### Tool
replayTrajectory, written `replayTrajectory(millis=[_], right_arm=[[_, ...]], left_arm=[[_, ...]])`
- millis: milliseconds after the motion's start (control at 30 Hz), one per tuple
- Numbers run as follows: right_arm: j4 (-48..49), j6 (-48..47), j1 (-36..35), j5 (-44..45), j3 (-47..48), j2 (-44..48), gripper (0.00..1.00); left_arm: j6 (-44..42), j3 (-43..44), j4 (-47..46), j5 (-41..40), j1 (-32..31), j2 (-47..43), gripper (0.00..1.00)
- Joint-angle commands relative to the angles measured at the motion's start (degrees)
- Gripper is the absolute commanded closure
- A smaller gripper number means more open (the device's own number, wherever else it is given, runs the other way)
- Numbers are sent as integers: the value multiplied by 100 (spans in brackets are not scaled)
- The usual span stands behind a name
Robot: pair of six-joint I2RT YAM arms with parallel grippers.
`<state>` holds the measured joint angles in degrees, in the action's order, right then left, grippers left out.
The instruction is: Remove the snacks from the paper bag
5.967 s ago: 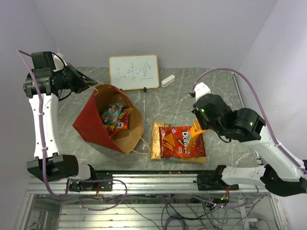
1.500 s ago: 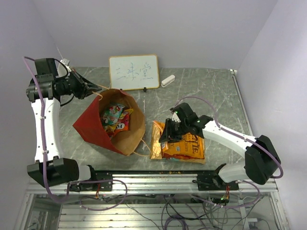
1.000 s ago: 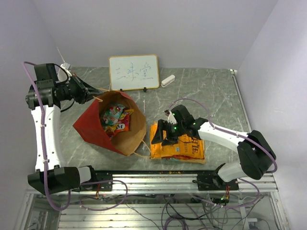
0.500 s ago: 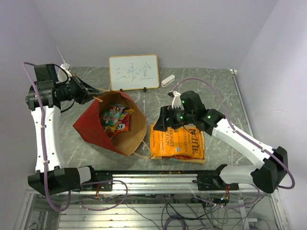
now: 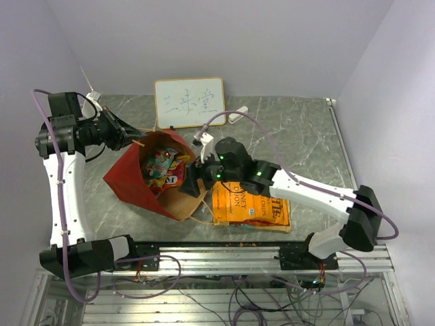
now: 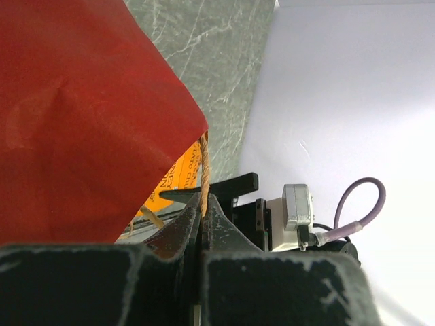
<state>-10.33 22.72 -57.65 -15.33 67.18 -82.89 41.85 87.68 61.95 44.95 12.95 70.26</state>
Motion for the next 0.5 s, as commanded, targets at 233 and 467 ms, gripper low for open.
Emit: replayTrajectory(millis=[233, 467], right_arm=[[1567, 2019, -481, 2015, 297, -1375, 37], [1806, 2599, -701, 3024, 266, -1915, 39]], left_arm=[[-140, -126, 350, 327, 88, -281, 93], [-647, 177, 983, 141, 92, -142, 93]])
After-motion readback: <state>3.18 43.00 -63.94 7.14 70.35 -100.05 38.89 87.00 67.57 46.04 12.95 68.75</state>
